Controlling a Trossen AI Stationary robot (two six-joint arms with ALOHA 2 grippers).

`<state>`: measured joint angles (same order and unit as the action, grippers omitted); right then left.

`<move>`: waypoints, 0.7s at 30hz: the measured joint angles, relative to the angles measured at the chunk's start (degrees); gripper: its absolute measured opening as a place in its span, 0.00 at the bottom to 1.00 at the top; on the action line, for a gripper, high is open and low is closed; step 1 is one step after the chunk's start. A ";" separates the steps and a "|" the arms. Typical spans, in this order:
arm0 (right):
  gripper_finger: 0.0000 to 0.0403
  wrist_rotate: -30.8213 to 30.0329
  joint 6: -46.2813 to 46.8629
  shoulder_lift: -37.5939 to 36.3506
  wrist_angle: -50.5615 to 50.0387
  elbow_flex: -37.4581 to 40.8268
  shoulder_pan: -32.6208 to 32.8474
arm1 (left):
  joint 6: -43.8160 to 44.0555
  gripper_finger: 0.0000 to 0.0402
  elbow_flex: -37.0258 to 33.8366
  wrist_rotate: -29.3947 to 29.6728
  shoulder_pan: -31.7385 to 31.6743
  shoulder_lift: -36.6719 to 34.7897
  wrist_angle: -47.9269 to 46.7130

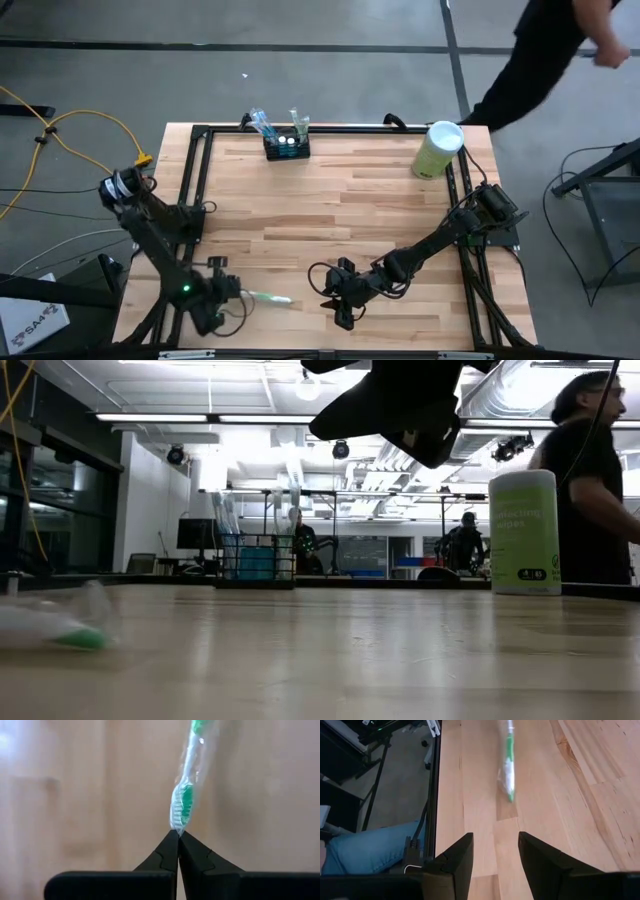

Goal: Pick & Place toothbrushing station
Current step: Put the green toothbrush into the wire organizer

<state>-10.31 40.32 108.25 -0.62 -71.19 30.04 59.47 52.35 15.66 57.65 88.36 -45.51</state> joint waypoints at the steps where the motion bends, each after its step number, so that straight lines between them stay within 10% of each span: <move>1: 0.37 0.00 -0.01 0.00 -0.02 0.00 0.02 | -1.95 0.00 0.59 0.59 -1.20 -0.25 -1.65; 21: 0.37 -0.44 -2.17 0.00 -0.06 -0.01 0.79 | -30.23 0.00 18.60 31.16 -19.97 -0.52 -26.85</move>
<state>-10.74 38.14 108.25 -0.68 -71.20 30.83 29.24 70.95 46.82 37.68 87.83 -72.36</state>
